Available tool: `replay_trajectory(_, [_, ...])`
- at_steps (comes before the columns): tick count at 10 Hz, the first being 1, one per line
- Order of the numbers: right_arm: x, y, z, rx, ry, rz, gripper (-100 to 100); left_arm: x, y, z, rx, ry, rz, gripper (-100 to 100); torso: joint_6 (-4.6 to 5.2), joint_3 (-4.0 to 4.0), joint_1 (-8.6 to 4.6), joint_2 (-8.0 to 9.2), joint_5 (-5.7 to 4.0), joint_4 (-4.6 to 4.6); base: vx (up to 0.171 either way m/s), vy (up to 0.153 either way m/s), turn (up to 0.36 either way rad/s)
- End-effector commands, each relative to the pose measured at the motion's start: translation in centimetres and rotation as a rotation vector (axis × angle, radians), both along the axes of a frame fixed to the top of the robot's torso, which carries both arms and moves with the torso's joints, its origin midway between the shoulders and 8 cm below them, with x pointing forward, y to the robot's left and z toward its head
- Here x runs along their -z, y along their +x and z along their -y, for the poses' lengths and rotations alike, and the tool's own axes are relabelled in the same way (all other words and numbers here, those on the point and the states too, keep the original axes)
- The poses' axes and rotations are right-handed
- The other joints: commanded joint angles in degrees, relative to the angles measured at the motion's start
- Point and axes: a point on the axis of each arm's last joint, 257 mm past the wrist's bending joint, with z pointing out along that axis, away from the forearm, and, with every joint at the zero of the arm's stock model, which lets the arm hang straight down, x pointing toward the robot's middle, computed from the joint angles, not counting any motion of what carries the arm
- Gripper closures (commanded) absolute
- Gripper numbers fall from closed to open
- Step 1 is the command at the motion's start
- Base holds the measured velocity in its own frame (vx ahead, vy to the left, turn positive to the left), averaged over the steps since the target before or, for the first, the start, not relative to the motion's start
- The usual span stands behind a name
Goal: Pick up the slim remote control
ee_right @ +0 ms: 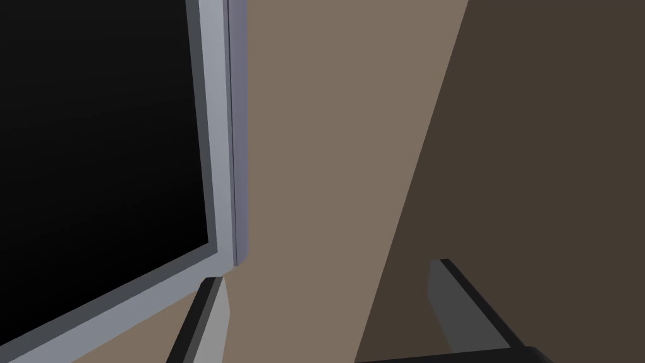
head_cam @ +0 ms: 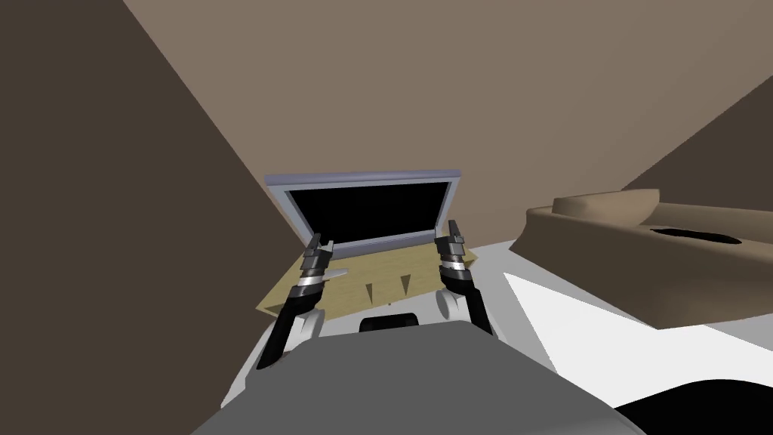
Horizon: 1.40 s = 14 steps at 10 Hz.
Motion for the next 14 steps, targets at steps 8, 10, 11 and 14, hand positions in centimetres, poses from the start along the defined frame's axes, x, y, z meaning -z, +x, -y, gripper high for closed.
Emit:
replay_trajectory(8, [0.0, 0.0, 0.0, 0.0, 0.0, 0.0, 0, 4.8, 4.7, -5.3, 0.029, -0.119, -0.221, -100, -0.05, 0.01, -0.03, 0.01, 0.0, 0.01, -0.062, 0.002, -0.161])
replay_trajectory(10, [0.0, 0.0, 0.0, 0.0, 0.0, 0.0, 0, 5.7, 5.5, -6.4, 0.027, -0.151, -0.26, -100, 0.0, 0.02, -0.04, 0.02, -0.01, 0.01, -0.063, 0.0, -0.176])
replay_trajectory(11, [0.0, 0.0, 0.0, 0.0, 0.0, 0.0, 0, 6.7, 6.1, -7.4, 0.024, -0.185, -0.296, -100, -0.04, 0.0, -0.03, -0.02, 0.0, 0.0, -0.044, -0.002, -0.172])
replay_trajectory(14, [0.0, 0.0, 0.0, 0.0, 0.0, 0.0, 0, 8.0, 6.8, -8.5, 0.019, -0.222, -0.345, -100, -0.01, -0.04, -0.01, -0.07, 0.0, -0.01, -0.038, 0.004, -0.129])
